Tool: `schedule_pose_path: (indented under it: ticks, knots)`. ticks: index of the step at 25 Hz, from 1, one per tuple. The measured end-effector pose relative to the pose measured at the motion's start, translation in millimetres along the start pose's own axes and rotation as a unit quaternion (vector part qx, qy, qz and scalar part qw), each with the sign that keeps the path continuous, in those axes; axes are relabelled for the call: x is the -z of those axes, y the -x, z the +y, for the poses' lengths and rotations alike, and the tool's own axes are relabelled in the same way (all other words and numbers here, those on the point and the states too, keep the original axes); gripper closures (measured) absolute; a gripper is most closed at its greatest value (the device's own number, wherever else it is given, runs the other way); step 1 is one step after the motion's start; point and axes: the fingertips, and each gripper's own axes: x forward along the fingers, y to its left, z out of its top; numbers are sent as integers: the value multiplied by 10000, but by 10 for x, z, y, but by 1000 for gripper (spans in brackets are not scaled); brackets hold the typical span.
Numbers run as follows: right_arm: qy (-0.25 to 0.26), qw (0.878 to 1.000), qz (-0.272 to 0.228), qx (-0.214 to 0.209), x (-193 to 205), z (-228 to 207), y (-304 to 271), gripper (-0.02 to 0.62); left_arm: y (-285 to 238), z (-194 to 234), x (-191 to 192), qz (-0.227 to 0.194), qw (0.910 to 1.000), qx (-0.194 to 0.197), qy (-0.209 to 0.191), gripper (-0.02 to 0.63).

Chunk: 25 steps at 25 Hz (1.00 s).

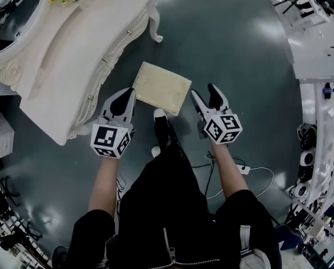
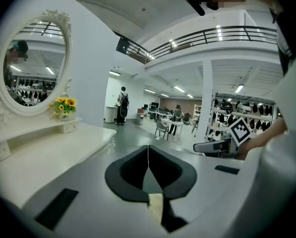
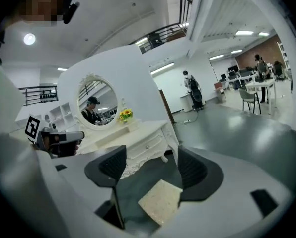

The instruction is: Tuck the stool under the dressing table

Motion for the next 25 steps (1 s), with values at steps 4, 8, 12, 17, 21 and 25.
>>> schedule_pose_path:
  ticks: [4,8,12,17,21,25]
  knots:
    - [-701,9965,445,69,520,-478,-208,267,-318,-19,171,140,9998,108,14,583]
    - [-1383,9867,840,119,1139,-803,-304,262,-554,-5,470,353,9991,179,170,583]
    - [-1851,9760,1137,122,1701,-995,-498,255,-754,106,781,490,9982,221,277,583]
    - [-2329,9625,1389,27,2308,-1181,-667,247,-944,196,1095,659,9970,280,300,583]
    - [-2693,9484,1674,-15,2920,-1382,-806,249,-1128,323,1466,864,9952,299,359,583]
    - [-3248,9298,1731,80,3404,-1650,-965,244,-1280,420,1734,1017,9935,314,412,583]
